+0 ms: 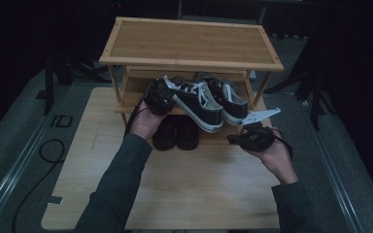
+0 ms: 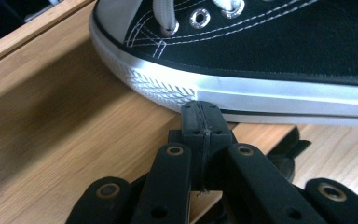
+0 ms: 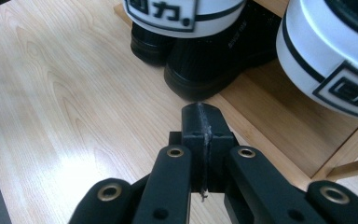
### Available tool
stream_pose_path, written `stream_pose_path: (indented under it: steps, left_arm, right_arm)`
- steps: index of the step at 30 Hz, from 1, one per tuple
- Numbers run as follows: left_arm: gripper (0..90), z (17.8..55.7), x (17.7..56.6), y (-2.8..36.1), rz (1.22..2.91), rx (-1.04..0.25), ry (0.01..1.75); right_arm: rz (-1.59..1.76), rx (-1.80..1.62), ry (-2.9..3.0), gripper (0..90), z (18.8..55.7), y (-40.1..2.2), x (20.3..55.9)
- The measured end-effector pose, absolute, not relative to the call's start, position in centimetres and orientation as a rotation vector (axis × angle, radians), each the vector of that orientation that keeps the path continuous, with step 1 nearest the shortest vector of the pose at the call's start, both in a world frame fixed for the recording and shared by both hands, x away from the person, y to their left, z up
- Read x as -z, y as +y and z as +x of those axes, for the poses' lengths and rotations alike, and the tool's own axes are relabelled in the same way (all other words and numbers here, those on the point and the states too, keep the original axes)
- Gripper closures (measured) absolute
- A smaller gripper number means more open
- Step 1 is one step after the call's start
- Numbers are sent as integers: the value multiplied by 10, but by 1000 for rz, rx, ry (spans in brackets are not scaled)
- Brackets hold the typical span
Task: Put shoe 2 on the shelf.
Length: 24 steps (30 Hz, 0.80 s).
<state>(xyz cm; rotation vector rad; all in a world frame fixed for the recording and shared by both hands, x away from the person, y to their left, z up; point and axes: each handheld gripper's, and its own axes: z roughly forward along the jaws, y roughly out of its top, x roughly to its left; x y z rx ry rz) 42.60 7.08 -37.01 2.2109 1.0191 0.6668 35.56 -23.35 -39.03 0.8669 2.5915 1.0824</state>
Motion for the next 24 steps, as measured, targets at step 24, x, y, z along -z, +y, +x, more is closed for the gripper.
stream_pose_path:
  steps: [24]
  left_arm:
    - [900,435,370,77,2221,-658,1072]
  right_arm:
    - [675,-1228,2586,897,348,-206,373]
